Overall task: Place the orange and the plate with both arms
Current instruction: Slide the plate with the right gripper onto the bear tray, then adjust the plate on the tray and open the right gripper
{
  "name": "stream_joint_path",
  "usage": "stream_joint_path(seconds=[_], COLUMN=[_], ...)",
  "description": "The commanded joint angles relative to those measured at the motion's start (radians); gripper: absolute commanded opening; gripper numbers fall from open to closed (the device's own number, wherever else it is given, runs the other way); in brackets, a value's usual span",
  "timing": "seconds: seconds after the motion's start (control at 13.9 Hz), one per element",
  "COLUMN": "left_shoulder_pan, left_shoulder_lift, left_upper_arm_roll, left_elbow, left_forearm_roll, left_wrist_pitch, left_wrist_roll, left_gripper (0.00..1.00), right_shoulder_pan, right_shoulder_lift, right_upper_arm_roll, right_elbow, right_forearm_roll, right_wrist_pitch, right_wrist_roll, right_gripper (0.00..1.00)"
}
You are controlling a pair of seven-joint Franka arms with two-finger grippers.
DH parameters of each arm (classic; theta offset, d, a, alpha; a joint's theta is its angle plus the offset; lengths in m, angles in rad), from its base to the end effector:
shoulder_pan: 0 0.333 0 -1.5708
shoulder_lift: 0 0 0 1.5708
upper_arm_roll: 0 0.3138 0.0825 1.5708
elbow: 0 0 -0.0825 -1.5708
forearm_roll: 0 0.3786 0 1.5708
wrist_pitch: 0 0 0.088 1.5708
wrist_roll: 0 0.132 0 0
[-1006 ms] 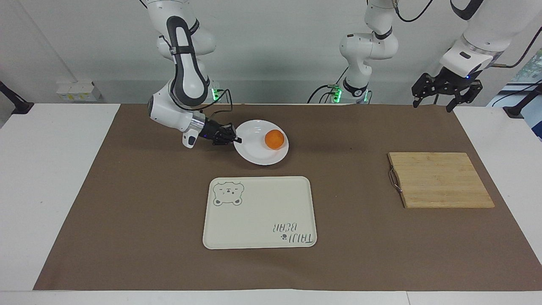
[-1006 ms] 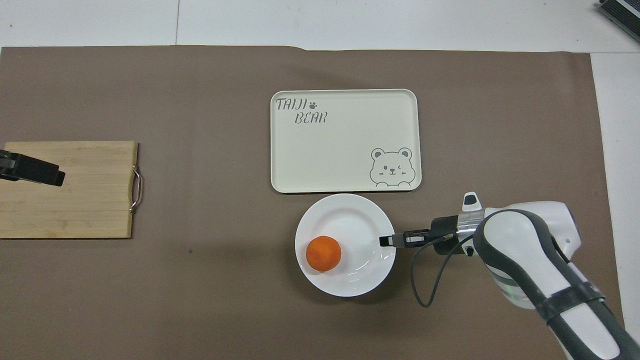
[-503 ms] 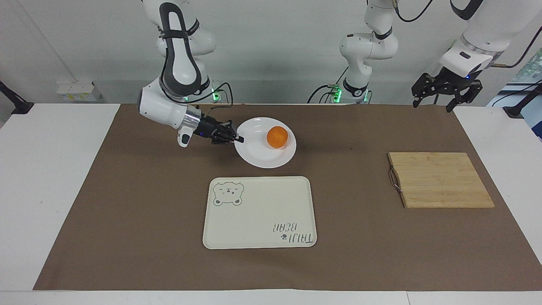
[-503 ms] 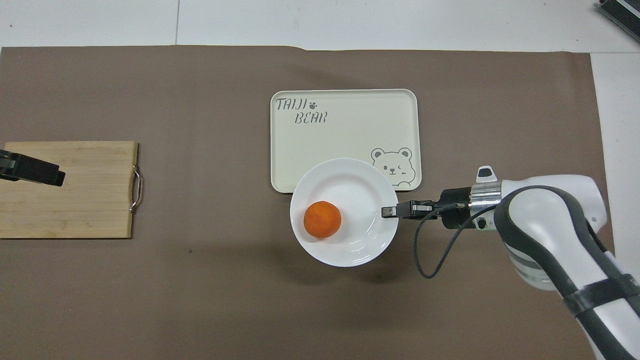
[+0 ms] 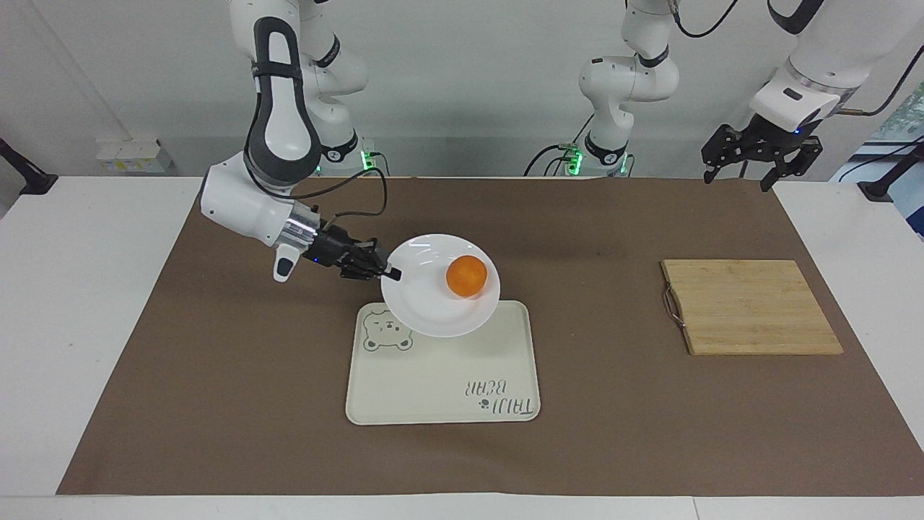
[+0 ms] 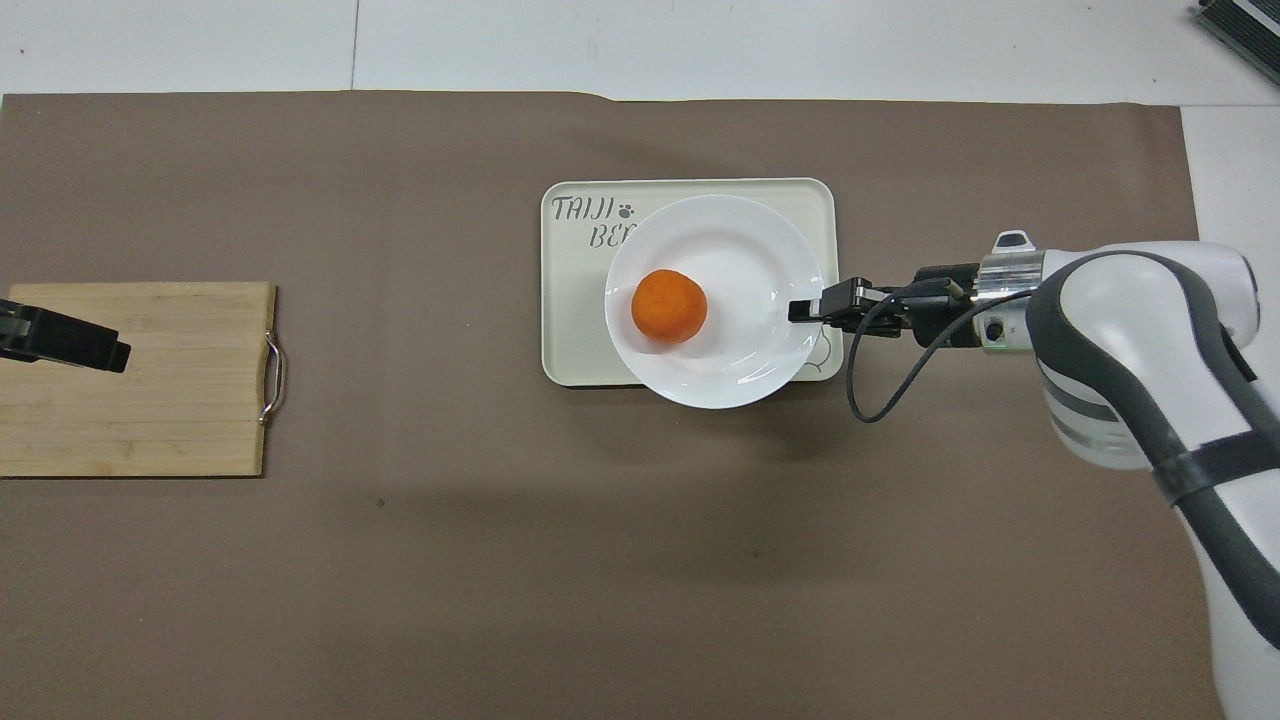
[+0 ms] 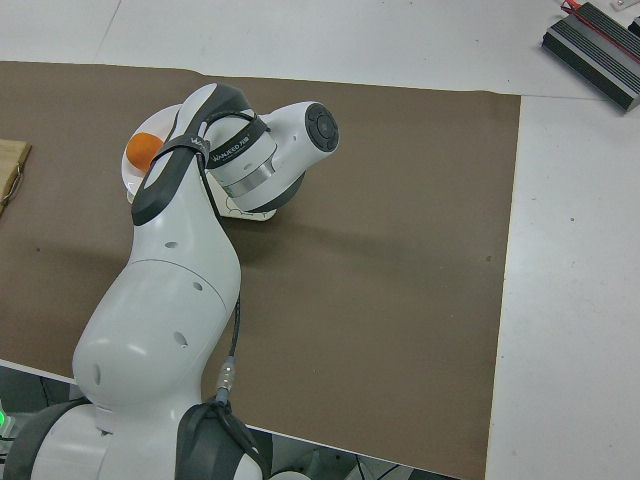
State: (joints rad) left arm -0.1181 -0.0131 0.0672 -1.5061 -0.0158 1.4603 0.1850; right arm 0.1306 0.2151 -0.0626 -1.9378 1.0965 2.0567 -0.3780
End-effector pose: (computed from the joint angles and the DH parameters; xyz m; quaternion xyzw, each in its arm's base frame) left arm 0.5323 -0.0291 0.6247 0.9928 -0.1184 -0.0158 0.0094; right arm 0.6005 0.1098 0.3765 -0.8930 0.0691 -0.0294 0.4437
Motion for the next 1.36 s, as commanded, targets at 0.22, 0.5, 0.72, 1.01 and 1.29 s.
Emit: stream_joint_path(seconds=[0.22, 0.5, 0.72, 1.01, 1.29], left_shoulder_pan=[0.008, 0.008, 0.008, 0.006, 0.006], left_shoulder_lift=[-0.016, -0.016, -0.016, -0.016, -0.016], left_upper_arm_roll=[-0.006, -0.006, -0.006, -0.006, -0.006], left_elbow=[-0.016, -0.016, -0.016, -0.016, -0.016], left_forearm_roll=[-0.01, -0.01, -0.01, -0.01, -0.01], left_wrist_pitch=[0.003, 0.003, 0.003, 0.003, 0.002], left_wrist_roll=[-0.007, -0.007, -0.007, -0.007, -0.007], left_gripper=[1.0, 1.0, 1.0, 1.0, 1.0], right_shoulder_pan=[-0.028, -0.016, 0.023, 0.032, 0.027], right_shoulder_lift=[0.251, 0.334, 0.334, 0.339, 0.339], right_upper_arm_roll=[0.007, 0.018, 0.018, 0.018, 0.018], right_elbow=[0.241, 0.284, 0.283, 0.267, 0.241], right_forearm_roll=[0.109, 0.12, 0.103, 0.085, 0.025], right_wrist_pitch=[0.003, 0.028, 0.075, 0.069, 0.057], right_wrist_roll=[0.024, 0.004, 0.004, -0.005, -0.032], right_gripper=[0.0, 0.0, 0.0, 0.0, 0.0])
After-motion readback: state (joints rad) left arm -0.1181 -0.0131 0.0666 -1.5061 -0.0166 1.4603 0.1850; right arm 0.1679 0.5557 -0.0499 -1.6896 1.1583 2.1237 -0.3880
